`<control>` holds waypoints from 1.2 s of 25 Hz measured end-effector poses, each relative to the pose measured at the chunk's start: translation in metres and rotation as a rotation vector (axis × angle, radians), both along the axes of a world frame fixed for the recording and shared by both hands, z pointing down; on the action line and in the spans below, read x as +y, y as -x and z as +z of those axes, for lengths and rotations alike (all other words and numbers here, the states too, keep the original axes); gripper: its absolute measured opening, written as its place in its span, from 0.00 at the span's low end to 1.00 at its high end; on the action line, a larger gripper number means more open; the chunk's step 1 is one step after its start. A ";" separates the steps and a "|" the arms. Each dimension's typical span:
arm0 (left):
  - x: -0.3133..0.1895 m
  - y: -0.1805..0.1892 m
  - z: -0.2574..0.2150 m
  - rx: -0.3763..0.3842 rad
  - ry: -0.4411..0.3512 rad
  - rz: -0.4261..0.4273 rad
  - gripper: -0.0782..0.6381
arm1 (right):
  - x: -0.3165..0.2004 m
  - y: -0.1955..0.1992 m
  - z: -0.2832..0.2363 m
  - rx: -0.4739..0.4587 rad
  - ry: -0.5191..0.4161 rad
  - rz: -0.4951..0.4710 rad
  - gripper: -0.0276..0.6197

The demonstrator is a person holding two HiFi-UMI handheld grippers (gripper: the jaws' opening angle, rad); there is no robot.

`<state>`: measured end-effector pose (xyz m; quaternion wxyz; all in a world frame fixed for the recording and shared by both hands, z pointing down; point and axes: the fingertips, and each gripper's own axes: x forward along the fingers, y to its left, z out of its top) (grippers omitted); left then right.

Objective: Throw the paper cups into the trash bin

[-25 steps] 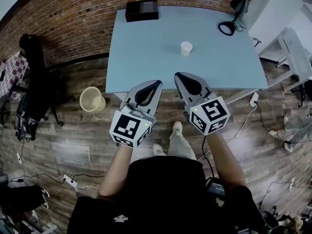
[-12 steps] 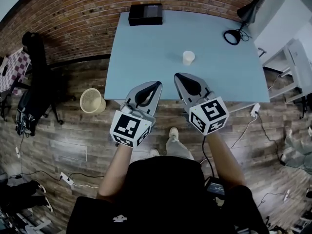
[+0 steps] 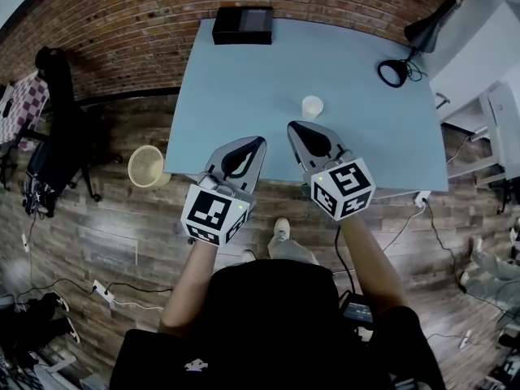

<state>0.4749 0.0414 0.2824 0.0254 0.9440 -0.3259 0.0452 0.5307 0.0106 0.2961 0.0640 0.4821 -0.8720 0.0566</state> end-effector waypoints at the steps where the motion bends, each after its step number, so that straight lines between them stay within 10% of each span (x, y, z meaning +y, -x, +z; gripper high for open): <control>1: -0.004 -0.003 0.002 -0.001 0.004 -0.004 0.11 | -0.005 -0.003 0.004 0.002 0.009 -0.003 0.05; 12: -0.042 -0.040 0.025 -0.009 0.060 -0.042 0.11 | -0.057 -0.068 0.070 0.071 0.160 0.008 0.05; 30: -0.072 -0.029 0.037 -0.047 0.100 -0.195 0.11 | -0.133 -0.111 0.225 0.546 0.441 -0.121 0.29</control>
